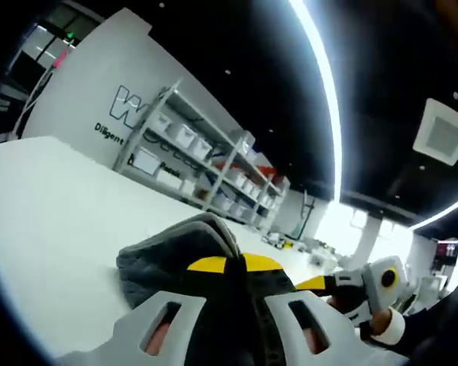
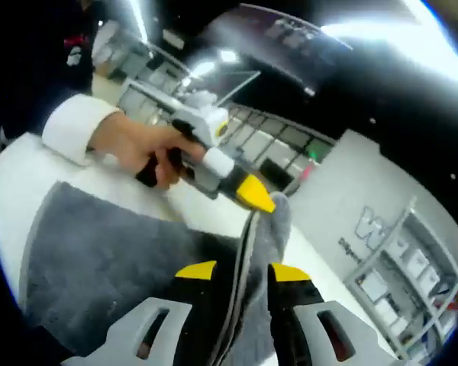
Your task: Open the folded towel by lifting each exposed corner and separating the folded layers until the towel lies flat within the target outline without major curled edges
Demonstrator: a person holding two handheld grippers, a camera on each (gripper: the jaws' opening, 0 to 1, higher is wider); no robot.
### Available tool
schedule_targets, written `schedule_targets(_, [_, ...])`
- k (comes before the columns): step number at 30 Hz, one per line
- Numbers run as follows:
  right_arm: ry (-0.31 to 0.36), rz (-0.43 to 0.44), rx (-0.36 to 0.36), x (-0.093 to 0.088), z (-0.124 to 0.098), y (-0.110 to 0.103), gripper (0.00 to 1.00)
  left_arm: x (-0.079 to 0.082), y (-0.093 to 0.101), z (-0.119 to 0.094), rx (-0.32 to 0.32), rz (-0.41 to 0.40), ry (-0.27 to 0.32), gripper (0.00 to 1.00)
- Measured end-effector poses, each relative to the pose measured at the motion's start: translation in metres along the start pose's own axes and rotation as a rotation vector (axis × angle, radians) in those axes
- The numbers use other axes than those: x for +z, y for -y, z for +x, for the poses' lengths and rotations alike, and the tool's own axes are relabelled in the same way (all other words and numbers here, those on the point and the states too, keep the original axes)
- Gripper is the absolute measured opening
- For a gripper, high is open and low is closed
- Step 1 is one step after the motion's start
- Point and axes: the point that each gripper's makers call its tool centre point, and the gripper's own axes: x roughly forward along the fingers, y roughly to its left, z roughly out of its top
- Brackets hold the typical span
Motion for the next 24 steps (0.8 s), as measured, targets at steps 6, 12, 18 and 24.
schedule_targets(6, [-0.056, 0.002, -0.022, -0.008, -0.002, -0.004, 0.16, -0.023, 0.037, -0.012, 0.015, 0.06, -0.001, 0.05])
schedule_targets(12, [-0.033, -0.023, -0.067, 0.0, 0.0, 0.003, 0.0, -0.045, 0.079, -0.023, 0.004, 0.077, 0.008, 0.06])
schedule_targets(18, [0.003, 0.032, -0.059, 0.008, 0.001, 0.004, 0.0, -0.073, 0.116, -0.033, -0.021, 0.015, -0.027, 0.19])
schedule_targets(24, [0.006, 0.037, -0.067, 0.009, 0.005, 0.002, 0.0, -0.089, 0.129, -0.035, -0.015, 0.027, -0.054, 0.27])
